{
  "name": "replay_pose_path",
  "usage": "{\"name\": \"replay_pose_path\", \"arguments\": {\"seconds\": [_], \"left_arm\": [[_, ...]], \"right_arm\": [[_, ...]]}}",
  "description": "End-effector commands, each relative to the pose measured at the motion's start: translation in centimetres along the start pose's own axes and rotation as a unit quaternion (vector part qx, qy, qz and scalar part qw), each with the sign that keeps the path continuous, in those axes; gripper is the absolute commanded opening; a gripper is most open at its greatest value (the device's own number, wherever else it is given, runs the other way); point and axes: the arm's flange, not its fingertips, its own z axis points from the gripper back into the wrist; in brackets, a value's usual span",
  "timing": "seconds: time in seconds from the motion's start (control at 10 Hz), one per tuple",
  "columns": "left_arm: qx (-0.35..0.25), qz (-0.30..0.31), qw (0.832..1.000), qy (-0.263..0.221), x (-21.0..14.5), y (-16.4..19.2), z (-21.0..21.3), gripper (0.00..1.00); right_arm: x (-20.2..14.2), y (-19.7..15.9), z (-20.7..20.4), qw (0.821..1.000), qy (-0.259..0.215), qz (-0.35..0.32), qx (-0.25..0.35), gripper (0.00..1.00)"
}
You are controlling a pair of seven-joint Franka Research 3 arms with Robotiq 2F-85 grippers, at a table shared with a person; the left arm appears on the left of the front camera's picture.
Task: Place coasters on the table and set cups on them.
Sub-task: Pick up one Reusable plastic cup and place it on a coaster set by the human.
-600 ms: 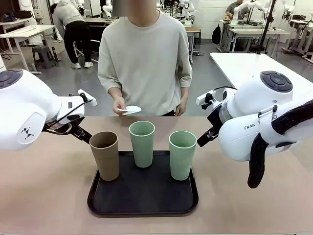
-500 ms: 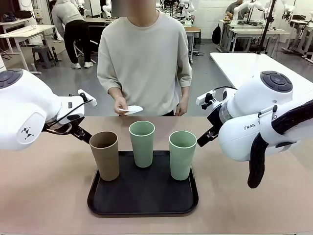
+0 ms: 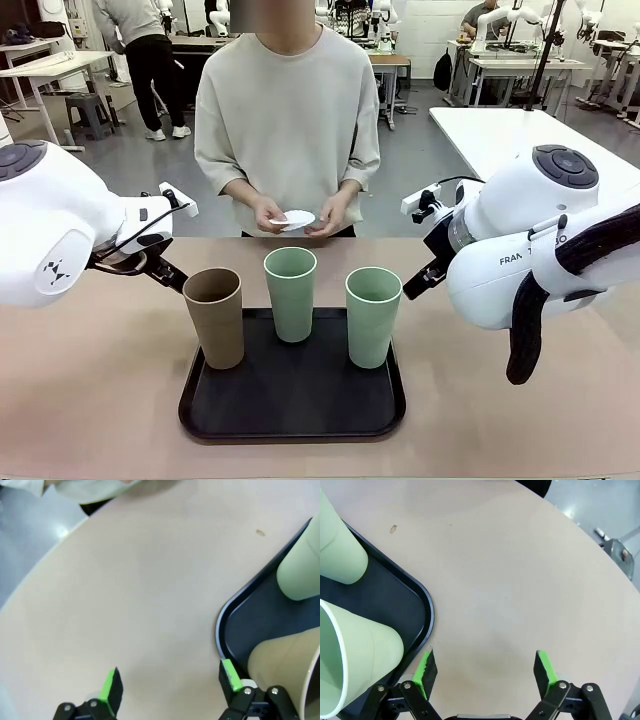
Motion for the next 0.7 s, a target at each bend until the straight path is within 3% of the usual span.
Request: {"name": "replay_pose_path", "arguments": {"seconds": [0.0,0.6], "left_arm": [[0.0,0.0,1.0,0.0,0.0,0.0,0.0,1.0],[0.0,0.0,1.0,0.0,0.0,0.0,0.0,1.0]], "right_arm": [[0.0,0.01,0.0,1.0,0.0,0.0,0.0,1.0],[0.0,0.01,0.0,1.0,0.0,0.0,0.0,1.0]]}}
